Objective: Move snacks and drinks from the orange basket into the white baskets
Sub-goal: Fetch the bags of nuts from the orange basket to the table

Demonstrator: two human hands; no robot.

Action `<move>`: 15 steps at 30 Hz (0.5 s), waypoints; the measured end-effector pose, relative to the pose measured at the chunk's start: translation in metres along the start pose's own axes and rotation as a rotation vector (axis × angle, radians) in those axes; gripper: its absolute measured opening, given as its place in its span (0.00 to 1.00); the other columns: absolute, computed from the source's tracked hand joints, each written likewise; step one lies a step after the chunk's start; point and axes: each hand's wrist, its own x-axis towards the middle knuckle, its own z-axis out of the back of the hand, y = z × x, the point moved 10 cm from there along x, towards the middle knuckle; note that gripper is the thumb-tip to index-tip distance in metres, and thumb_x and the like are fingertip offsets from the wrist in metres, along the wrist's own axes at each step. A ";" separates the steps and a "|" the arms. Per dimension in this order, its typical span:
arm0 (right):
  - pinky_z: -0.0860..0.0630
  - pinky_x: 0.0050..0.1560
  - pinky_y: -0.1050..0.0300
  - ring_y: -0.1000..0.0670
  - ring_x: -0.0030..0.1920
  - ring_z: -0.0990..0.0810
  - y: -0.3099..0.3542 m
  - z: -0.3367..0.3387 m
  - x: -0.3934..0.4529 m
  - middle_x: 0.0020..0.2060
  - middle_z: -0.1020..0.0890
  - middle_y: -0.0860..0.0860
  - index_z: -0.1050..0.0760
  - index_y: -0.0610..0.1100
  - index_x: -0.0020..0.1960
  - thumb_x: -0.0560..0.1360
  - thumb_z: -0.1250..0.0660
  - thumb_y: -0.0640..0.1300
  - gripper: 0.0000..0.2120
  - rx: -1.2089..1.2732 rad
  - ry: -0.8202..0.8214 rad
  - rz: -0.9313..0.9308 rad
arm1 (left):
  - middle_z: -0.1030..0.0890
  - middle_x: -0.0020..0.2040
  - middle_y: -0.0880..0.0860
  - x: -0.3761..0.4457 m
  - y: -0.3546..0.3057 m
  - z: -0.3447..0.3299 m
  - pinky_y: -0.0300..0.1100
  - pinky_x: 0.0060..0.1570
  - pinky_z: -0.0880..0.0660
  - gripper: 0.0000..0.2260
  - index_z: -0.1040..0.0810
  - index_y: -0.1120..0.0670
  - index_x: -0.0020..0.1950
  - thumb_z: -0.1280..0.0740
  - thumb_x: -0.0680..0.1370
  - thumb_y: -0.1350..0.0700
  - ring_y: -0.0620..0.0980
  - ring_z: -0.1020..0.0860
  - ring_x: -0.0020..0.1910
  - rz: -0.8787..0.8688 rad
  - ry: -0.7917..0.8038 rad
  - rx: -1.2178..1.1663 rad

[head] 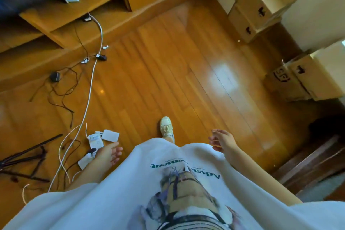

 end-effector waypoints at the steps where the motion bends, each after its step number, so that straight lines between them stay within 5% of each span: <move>1: 0.33 0.33 0.60 0.50 0.30 0.27 0.008 0.001 0.004 0.31 0.25 0.48 0.28 0.45 0.46 0.77 0.41 0.39 0.04 0.010 -0.010 -0.011 | 0.22 0.22 0.48 0.001 -0.021 -0.009 0.39 0.33 0.34 0.09 0.28 0.56 0.39 0.39 0.79 0.56 0.47 0.27 0.31 -0.017 0.015 0.022; 5: 0.35 0.31 0.61 0.50 0.29 0.27 0.036 0.005 0.019 0.31 0.26 0.47 0.28 0.44 0.44 0.77 0.40 0.38 0.05 0.071 -0.056 -0.054 | 0.22 0.23 0.50 -0.003 -0.110 -0.058 0.33 0.21 0.34 0.05 0.28 0.56 0.53 0.39 0.79 0.57 0.40 0.28 0.15 -0.133 0.083 0.087; 8: 0.34 0.26 0.62 0.50 0.26 0.28 0.056 0.014 0.033 0.30 0.27 0.46 0.29 0.41 0.48 0.77 0.41 0.36 0.03 0.088 -0.097 -0.082 | 0.23 0.35 0.52 -0.015 -0.172 -0.105 0.33 0.23 0.32 0.07 0.26 0.53 0.56 0.38 0.79 0.56 0.43 0.26 0.25 -0.219 0.138 0.202; 15: 0.33 0.31 0.57 0.47 0.28 0.29 0.125 0.021 0.090 0.30 0.28 0.44 0.30 0.39 0.49 0.77 0.41 0.36 0.02 0.127 -0.138 -0.157 | 0.21 0.37 0.50 -0.015 -0.280 -0.187 0.34 0.29 0.32 0.07 0.23 0.53 0.55 0.38 0.79 0.55 0.45 0.27 0.31 -0.292 0.223 0.315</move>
